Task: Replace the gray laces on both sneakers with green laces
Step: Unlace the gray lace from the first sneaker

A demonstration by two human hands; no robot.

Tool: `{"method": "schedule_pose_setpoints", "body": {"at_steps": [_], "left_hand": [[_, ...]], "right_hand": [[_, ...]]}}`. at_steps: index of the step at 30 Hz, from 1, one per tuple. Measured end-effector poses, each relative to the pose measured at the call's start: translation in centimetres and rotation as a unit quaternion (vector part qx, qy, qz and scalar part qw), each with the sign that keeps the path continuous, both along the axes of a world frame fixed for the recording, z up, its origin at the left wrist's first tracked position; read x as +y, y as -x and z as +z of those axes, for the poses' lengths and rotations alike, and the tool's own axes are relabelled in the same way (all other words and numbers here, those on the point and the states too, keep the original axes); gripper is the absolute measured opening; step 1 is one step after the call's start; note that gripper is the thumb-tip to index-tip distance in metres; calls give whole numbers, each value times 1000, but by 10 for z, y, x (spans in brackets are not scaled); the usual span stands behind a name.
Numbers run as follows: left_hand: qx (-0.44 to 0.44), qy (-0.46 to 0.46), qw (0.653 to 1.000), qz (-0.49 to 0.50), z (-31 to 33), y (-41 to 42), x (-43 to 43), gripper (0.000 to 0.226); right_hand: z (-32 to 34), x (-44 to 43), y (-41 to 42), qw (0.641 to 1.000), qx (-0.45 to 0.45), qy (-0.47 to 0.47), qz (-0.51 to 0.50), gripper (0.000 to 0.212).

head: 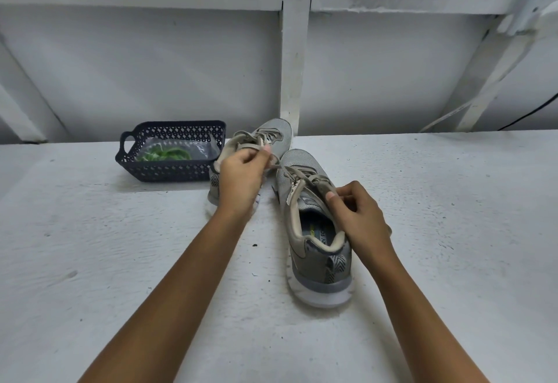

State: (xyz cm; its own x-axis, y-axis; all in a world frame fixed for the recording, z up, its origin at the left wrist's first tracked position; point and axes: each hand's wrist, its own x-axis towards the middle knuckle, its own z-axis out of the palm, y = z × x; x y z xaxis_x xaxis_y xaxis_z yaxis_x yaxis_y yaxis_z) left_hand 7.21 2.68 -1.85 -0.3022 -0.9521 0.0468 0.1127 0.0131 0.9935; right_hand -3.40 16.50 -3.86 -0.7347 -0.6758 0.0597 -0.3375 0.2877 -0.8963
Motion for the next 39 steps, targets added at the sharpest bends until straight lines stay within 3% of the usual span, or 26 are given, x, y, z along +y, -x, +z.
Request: {"method": "schedule_pose_setpoints", "body": {"at_steps": [4, 8, 14, 21, 28, 31, 33, 37, 39], "left_hand": [[-125, -8, 985, -121, -22, 5, 5, 17], [-138, 35, 984, -102, -24, 10, 11, 17], [8, 4, 1000, 28, -13, 2, -6, 24], [-90, -10, 991, -102, -27, 9, 20, 17], [-90, -1, 996, 14, -27, 14, 8, 25], [-6, -39, 998, 47, -14, 10, 4, 24], [1, -43, 999, 33, -5, 2, 6, 22], [-144, -19, 985, -96, 0, -22, 8, 28], [-284, 18, 942, -175, -1, -37, 6, 35]], "right_hand": [[-1, -1, 0, 1000, 2, 1, -1, 16], [-1, -2, 0, 1000, 1, 3, -1, 16], [-5, -2, 2, 1000, -4, 15, -1, 15], [-6, -3, 3, 1000, -9, 22, 0, 16], [-7, -2, 3, 1000, -6, 18, 5, 16], [-8, -2, 4, 1000, -8, 24, 8, 16], [-7, -2, 5, 1000, -1, 17, 13, 16], [-4, -5, 11, 999, -7, 14, 31, 26], [-3, -10, 18, 999, -12, 15, 43, 30]]}}
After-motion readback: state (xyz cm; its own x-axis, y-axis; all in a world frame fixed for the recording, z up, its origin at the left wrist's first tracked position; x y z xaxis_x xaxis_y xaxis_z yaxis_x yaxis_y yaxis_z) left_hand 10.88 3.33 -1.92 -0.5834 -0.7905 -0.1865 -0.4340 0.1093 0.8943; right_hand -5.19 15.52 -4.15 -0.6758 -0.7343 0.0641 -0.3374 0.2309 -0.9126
